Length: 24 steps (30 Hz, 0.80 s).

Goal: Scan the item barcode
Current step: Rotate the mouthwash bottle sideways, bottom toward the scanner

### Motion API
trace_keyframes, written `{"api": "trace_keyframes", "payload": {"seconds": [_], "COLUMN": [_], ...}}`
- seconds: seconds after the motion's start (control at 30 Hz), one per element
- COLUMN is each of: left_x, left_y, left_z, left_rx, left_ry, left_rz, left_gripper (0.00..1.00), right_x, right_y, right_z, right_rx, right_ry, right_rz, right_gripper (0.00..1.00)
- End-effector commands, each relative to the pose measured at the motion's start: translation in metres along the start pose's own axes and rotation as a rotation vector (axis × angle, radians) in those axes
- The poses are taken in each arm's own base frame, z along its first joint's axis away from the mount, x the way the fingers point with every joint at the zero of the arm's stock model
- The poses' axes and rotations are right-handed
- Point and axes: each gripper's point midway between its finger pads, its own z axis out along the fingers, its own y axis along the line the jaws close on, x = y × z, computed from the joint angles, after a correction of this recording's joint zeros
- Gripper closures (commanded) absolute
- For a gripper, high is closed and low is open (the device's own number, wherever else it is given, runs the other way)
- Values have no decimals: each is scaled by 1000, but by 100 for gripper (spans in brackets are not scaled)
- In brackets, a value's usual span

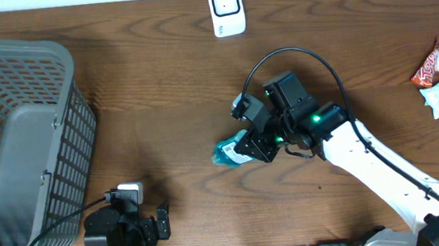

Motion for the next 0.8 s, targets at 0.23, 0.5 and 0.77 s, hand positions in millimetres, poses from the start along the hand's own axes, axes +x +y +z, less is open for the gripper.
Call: {"api": "trace_keyframes", "payload": {"seconds": [0.23,0.5,0.77], "left_x": [2,2,2], "left_y": [-1,-1,-1], "left_z": [1,1,1], "left_rx": [4,4,4], "left_ry": [7,7,7], "left_rz": [-3,-3,-3], "left_gripper": [0,0,0], "right_x": [24,56,100], "right_y": [-29,-65,-81], "right_z": [7,13,43], "right_rx": [134,326,372], "right_ry": [78,137,129], "right_rz": [23,69,192], "right_gripper": [99,99,92]}}
